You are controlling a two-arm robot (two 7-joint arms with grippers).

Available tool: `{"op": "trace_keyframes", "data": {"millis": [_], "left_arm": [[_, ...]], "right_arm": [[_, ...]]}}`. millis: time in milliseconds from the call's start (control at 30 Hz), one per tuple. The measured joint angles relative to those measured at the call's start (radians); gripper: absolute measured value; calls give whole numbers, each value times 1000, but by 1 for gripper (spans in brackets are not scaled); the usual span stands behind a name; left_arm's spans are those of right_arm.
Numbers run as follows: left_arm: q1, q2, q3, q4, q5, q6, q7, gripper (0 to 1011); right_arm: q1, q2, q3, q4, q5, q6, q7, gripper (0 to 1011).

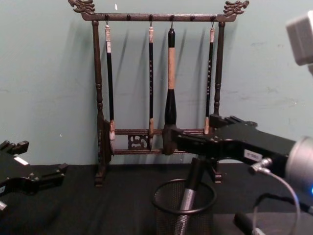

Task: Pick up the water-based marker from the table and place it into the pen holder.

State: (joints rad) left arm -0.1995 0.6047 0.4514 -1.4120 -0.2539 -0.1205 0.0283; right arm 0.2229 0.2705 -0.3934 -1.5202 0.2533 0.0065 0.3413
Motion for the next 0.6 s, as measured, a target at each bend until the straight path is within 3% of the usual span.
{"op": "trace_keyframes", "data": {"millis": [333, 600], "left_arm": [[0, 0, 0, 0, 0, 0, 0, 1009], [0, 0, 0, 0, 0, 0, 0, 1009]], "right_arm": [[-54, 30, 50, -43, -19, 51, -54, 1002], [-78, 29, 84, -55, -31, 57, -75, 1000]]}}
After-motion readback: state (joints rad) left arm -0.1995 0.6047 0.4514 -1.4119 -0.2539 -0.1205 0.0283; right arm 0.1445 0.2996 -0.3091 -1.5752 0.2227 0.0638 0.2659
